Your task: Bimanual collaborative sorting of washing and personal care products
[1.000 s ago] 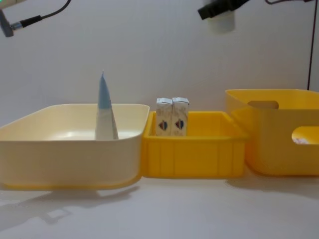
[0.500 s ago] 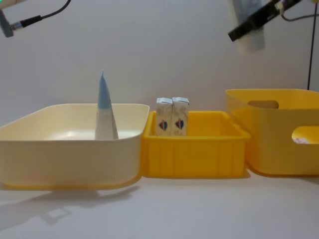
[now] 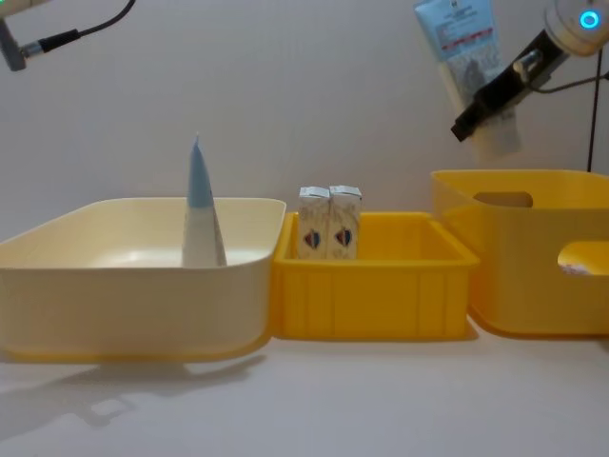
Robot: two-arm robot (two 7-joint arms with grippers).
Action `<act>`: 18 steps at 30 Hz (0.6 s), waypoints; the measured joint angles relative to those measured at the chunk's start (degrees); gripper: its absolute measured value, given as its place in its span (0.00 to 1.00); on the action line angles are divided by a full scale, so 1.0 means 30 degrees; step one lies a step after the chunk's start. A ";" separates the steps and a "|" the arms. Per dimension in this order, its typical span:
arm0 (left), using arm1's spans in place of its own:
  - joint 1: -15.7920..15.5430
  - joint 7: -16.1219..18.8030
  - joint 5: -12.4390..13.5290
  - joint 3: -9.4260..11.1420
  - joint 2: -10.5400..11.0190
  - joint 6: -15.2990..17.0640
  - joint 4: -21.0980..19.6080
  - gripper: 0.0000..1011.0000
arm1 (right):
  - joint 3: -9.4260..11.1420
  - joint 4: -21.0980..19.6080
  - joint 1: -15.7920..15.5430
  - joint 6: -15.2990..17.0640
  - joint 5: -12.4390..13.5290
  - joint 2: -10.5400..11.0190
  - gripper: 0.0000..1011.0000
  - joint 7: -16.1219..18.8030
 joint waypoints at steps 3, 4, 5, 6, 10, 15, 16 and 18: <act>0.0000 -0.0001 -0.0002 0.0000 -0.0002 0.0000 -0.0001 0.99 | -0.0023 0.0530 0.0175 0.0088 -0.0093 -0.0241 0.61 -0.0159; -0.0001 0.0001 -0.0001 0.0000 -0.0002 -0.0001 0.0000 0.99 | -0.0021 0.0704 0.0221 0.0170 -0.0141 -0.0334 0.61 -0.0309; 0.0000 0.0000 -0.0002 0.0000 -0.0002 0.0000 -0.0001 0.99 | 0.0015 0.0771 0.0235 0.0278 -0.0182 -0.0396 0.61 -0.0489; 0.0000 -0.0001 -0.0001 0.0000 -0.0001 0.0000 0.0001 0.99 | 0.0037 0.0771 0.0235 0.0365 -0.0198 -0.0407 0.61 -0.0618; 0.0000 0.0000 0.0000 0.0000 -0.0002 0.0000 -0.0001 0.99 | 0.0231 0.0577 0.0128 0.0753 -0.0233 -0.0401 0.61 -0.1113; 0.0000 -0.0001 -0.0001 0.0000 -0.0001 0.0000 0.0000 0.99 | 0.0493 0.0170 -0.0005 0.1434 -0.0237 -0.0235 0.61 -0.1371; 0.0000 -0.0001 -0.0001 -0.0001 -0.0001 -0.0001 -0.0001 0.99 | 0.0534 0.0121 -0.0012 0.1512 -0.0234 -0.0198 0.61 -0.1371; 0.0000 0.0001 -0.0002 0.0000 -0.0001 0.0000 -0.0001 0.99 | 0.0628 0.0015 -0.0013 0.1924 -0.0204 -0.0068 0.61 -0.1334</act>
